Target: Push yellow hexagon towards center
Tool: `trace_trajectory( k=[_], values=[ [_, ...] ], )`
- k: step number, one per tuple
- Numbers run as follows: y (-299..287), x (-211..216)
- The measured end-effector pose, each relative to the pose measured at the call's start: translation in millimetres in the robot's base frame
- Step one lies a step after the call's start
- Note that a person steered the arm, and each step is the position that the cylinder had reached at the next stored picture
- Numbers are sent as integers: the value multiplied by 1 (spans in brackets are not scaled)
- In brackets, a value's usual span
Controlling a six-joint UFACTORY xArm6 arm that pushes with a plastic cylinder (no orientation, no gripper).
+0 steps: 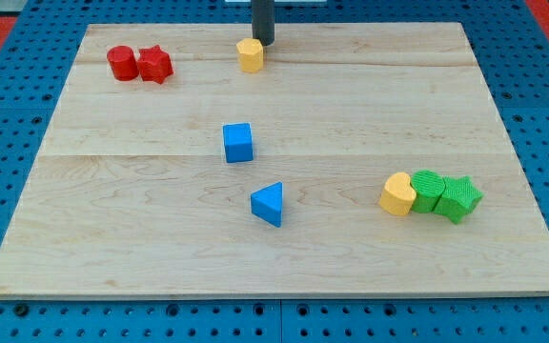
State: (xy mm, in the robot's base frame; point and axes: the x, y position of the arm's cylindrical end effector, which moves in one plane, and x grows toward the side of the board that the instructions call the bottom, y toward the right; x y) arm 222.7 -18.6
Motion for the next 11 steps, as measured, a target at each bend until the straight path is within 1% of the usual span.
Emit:
trace_trajectory(
  k=[2, 4, 5, 6, 8, 9, 11],
  values=[
    [-8, -1],
    [-17, 8],
    [-16, 29],
    [-17, 60],
    [-45, 61],
    [-45, 72],
    [-45, 121]
  ],
)
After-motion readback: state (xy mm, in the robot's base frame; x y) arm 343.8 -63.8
